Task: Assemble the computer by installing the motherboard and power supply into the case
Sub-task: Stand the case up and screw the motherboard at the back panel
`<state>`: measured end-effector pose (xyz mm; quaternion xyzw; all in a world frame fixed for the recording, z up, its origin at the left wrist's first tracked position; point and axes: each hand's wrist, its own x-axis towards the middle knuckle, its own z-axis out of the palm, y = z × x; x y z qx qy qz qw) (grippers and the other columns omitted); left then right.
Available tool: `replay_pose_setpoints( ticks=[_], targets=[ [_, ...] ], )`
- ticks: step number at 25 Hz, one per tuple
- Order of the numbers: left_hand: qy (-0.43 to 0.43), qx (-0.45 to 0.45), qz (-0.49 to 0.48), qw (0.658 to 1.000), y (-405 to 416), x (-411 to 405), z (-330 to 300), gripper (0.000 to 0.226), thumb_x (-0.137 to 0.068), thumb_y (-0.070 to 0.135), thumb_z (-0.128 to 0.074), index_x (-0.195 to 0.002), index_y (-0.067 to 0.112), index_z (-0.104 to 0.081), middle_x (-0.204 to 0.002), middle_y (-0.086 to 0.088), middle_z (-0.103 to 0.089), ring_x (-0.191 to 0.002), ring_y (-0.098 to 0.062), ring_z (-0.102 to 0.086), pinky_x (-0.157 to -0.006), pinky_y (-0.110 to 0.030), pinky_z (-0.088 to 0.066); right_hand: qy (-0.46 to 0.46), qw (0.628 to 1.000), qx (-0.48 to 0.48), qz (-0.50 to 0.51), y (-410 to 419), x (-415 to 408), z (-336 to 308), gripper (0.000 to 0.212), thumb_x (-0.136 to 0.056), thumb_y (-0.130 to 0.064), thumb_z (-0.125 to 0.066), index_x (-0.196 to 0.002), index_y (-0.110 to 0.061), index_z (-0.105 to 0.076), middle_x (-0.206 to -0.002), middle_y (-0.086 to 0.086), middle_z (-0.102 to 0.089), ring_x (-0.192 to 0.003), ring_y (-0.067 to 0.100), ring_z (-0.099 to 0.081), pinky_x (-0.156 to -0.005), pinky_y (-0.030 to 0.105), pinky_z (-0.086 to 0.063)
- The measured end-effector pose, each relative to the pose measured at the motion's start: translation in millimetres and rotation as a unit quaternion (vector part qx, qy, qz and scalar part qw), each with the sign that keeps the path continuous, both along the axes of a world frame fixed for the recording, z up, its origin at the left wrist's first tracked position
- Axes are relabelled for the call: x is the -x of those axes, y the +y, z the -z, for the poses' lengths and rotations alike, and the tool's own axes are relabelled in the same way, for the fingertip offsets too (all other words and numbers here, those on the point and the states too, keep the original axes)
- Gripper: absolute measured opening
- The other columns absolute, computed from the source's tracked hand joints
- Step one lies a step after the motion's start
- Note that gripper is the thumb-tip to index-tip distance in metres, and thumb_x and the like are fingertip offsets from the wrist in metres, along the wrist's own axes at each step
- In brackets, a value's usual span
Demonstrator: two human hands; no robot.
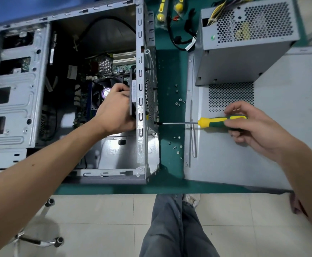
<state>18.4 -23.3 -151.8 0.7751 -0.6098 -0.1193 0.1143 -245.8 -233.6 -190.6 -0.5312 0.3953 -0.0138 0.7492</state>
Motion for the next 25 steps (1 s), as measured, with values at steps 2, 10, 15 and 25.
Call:
replay_pose_setpoints(
  ticks=[2,10,15,25],
  targets=[
    [-0.001,0.002,0.003,1.0,0,0,1,0.016,-0.072,0.028,-0.048,-0.059,0.026,-0.038,-0.057,-0.01,-0.058,-0.068,-0.038,-0.06,-0.088,-0.031,-0.028,0.01,0.999,0.035,-0.01,2,2,-3,0.013,-0.078,-0.032,-0.075,-0.081,-0.023,-0.066,-0.072,0.009,-0.059,-0.047,0.014,-0.042,-0.04,0.021,-0.03],
    [-0.032,-0.002,0.02,0.999,0,-3,3,0.029,-0.066,0.015,-0.057,-0.056,0.03,-0.034,-0.056,-0.007,-0.055,-0.065,-0.036,-0.058,-0.085,-0.029,-0.025,-0.003,1.0,0.024,-0.004,2,5,-2,0.015,-0.072,-0.031,-0.074,-0.083,-0.026,-0.065,-0.072,0.002,-0.059,-0.052,0.014,-0.048,-0.042,0.023,-0.037],
    [-0.014,0.014,0.009,1.0,2,-2,3,0.016,-0.069,0.022,-0.051,-0.059,0.024,-0.04,-0.058,-0.01,-0.057,-0.07,-0.04,-0.06,-0.087,-0.03,-0.027,0.057,0.995,0.086,-0.015,10,1,1,0.032,-0.076,-0.055,-0.068,-0.08,-0.024,-0.066,-0.07,0.002,-0.065,-0.05,0.016,-0.044,-0.046,0.024,-0.033],
    [-0.045,0.007,0.031,0.999,-1,-2,3,0.019,-0.066,0.017,-0.059,-0.058,0.025,-0.044,-0.057,-0.011,-0.058,-0.064,-0.037,-0.06,-0.086,-0.033,-0.027,0.011,1.0,0.013,0.009,10,11,0,0.019,-0.074,-0.041,-0.074,-0.084,-0.028,-0.066,-0.071,-0.001,-0.061,-0.052,0.013,-0.044,-0.042,0.023,-0.033]
  ],
)
